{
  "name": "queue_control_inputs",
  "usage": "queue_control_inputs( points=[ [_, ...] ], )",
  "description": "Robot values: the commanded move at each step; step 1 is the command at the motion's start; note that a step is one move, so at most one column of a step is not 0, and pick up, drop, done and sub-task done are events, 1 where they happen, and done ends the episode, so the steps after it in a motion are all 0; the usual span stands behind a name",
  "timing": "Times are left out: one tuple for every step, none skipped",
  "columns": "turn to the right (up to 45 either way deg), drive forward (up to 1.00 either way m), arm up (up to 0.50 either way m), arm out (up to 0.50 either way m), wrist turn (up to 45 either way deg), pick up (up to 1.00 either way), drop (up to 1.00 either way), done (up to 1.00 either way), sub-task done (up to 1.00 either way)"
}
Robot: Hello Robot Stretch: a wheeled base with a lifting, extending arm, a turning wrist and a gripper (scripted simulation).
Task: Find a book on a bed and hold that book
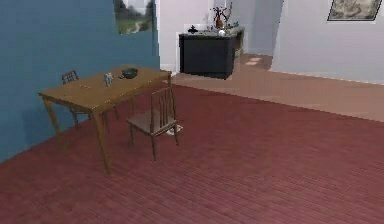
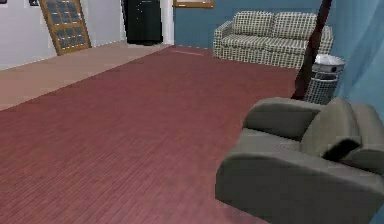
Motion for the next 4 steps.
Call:
queue_control_inputs(
  points=[
    [-45.0,0.0,0.0,0.0,0.0,0.0,0.0,0.0,0.0],
    [-45.0,0.0,0.0,0.0,0.0,0.0,0.0,0.0,0.0],
    [-15.0,0.0,0.0,0.0,0.0,0.0,0.0,0.0,0.0],
    [0.0,0.4,0.0,0.0,0.0,0.0,0.0,0.0,0.0]
  ],
)
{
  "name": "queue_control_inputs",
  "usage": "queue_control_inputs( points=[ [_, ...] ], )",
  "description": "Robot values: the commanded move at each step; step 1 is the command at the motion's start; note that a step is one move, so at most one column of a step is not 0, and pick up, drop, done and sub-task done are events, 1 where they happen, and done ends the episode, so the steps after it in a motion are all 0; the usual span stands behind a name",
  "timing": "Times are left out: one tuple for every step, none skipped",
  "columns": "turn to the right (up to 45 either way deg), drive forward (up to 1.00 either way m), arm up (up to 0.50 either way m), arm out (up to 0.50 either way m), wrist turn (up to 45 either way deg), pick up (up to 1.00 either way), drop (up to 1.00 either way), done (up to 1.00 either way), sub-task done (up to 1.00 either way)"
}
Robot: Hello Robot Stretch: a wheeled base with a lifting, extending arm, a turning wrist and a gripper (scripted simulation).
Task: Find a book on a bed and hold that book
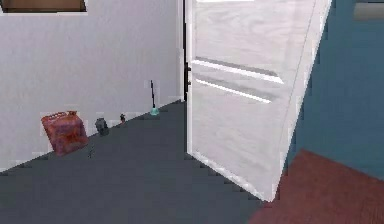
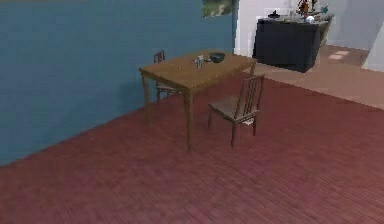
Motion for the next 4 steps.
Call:
queue_control_inputs(
  points=[
    [-18.0,0.0,0.0,0.0,0.0,0.0,0.0,0.0,0.0],
    [0.0,1.0,0.0,0.0,0.0,0.0,0.0,0.0,0.0],
    [-3.0,0.0,0.0,0.0,0.0,0.0,0.0,0.0,0.0],
    [0.0,0.7,0.0,0.0,0.0,0.0,0.0,0.0,0.0]
  ],
)
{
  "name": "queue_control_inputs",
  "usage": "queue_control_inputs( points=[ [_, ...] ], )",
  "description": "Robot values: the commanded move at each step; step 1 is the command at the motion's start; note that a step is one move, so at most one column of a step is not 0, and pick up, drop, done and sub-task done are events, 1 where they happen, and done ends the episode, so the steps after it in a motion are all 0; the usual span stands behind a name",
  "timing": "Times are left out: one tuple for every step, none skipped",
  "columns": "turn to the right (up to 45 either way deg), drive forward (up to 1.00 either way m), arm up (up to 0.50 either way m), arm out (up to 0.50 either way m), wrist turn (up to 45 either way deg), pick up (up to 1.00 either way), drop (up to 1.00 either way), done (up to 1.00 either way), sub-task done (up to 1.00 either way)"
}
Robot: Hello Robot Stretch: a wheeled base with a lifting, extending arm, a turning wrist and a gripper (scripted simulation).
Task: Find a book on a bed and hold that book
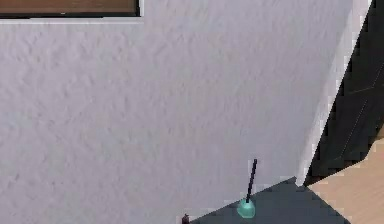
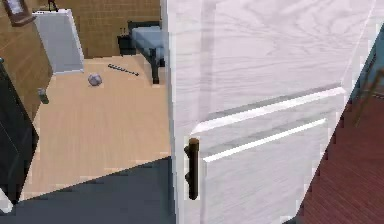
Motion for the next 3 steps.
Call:
queue_control_inputs(
  points=[
    [45.0,0.0,0.0,0.0,0.0,0.0,0.0,0.0,0.0],
    [18.0,0.0,0.0,0.0,0.0,0.0,0.0,0.0,0.0],
    [0.0,0.25,0.0,0.0,0.0,0.0,0.0,0.0,0.0]
  ],
)
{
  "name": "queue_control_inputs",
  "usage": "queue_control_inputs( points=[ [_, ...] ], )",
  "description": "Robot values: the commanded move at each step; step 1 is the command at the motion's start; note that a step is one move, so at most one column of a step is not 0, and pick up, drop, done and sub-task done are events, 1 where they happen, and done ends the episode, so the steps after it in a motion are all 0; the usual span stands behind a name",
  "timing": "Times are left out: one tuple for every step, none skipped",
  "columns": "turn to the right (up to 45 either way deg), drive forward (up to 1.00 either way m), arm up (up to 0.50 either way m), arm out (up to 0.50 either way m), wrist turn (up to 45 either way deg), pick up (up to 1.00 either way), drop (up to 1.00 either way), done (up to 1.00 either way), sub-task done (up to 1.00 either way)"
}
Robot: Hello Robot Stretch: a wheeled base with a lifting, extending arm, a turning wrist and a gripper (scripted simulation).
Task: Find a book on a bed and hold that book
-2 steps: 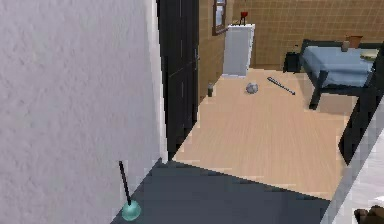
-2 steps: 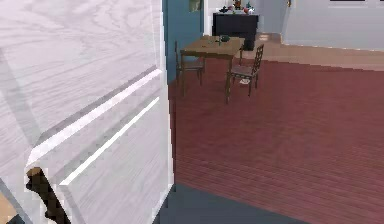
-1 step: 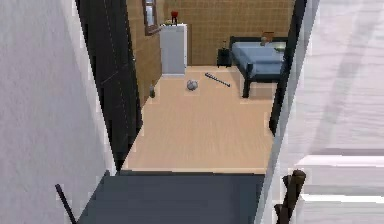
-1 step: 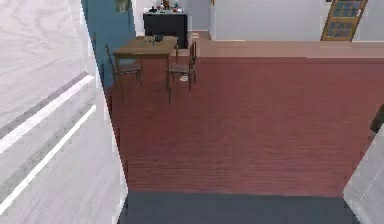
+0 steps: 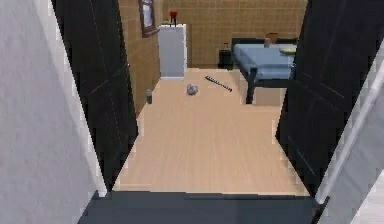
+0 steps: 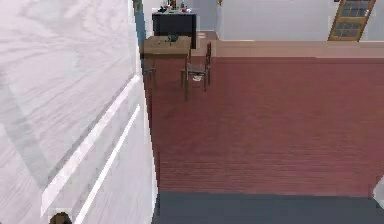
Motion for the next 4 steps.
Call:
queue_control_inputs(
  points=[
    [0.0,0.45,0.0,0.0,0.0,0.0,0.0,0.0,0.0],
    [9.0,0.0,0.0,0.0,0.0,0.0,0.0,0.0,0.0],
    [0.0,1.0,0.0,0.0,0.0,0.0,0.0,0.0,0.0],
    [0.0,1.0,0.0,0.0,0.0,0.0,0.0,0.0,0.0]
  ],
)
